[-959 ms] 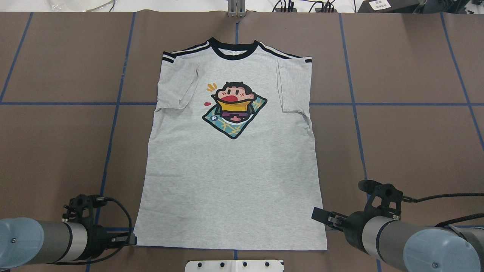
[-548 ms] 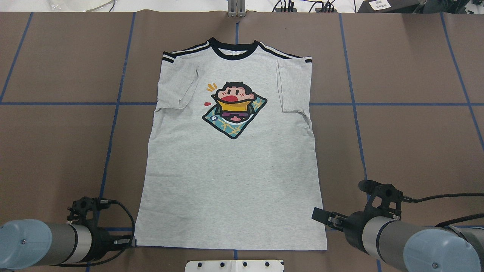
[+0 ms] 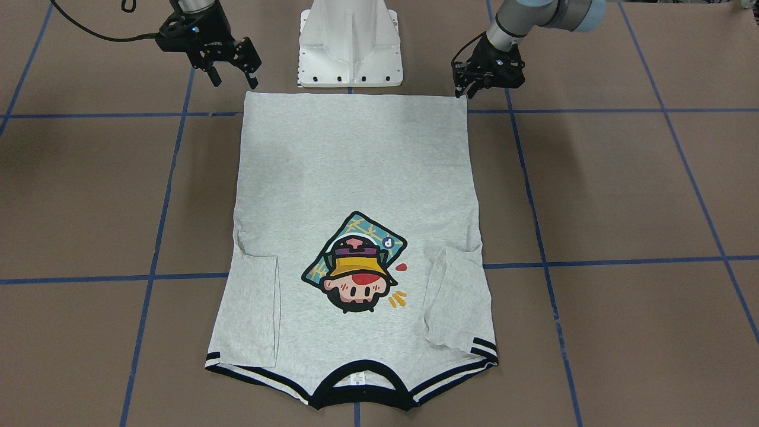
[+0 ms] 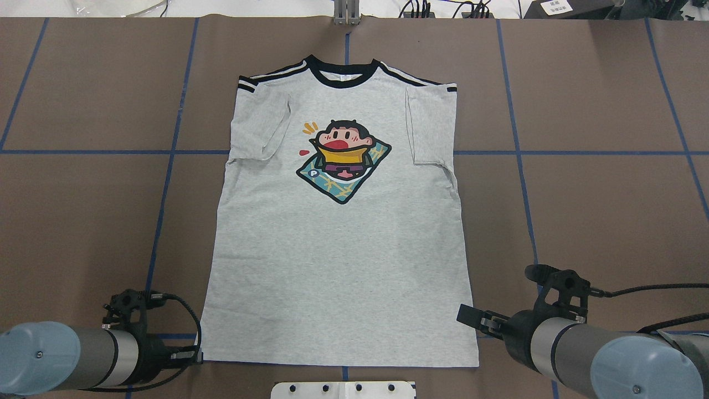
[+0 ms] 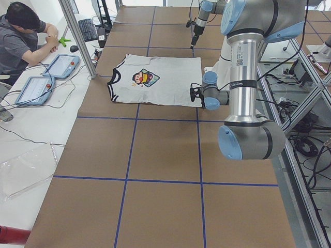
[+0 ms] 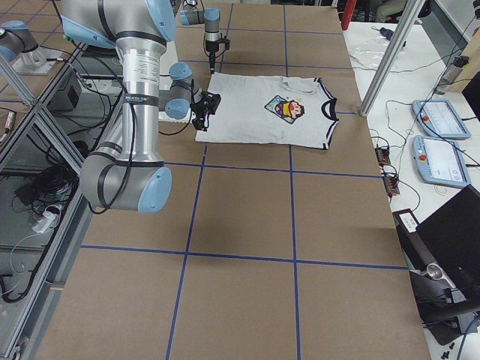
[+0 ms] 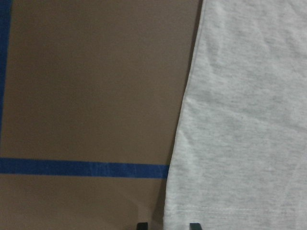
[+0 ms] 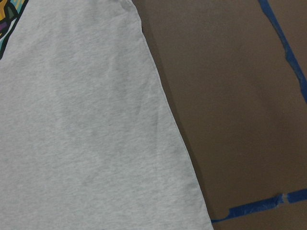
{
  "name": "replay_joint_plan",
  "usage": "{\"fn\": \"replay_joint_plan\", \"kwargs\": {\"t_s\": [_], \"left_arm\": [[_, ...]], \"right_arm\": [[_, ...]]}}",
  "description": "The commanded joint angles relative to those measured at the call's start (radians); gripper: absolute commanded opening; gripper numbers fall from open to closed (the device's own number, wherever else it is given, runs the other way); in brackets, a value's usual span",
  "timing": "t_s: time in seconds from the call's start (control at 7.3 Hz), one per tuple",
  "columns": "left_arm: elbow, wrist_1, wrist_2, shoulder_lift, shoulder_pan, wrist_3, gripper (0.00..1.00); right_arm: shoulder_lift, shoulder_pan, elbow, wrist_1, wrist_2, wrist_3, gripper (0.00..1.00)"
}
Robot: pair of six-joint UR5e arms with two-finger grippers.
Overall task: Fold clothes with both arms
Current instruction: 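Lower both grippers onto the hem corners at the table surface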
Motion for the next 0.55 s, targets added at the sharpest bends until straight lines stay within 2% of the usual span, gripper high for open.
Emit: {"fn": "replay_joint_plan", "kwargs": {"t_s": [0.0, 0.41], "left_arm": [[0.004, 0.027, 0.0, -0.019, 0.0, 0.001, 0.38], [0.005, 0.028, 0.0, -0.018, -0.005, 0.002, 0.36]], "right_arm": [[-0.002, 0.001, -0.001, 0.0, 0.0, 0.001, 1.0], [-0.002, -0.001, -0.001, 0.0, 0.0, 0.001, 1.0]]}}
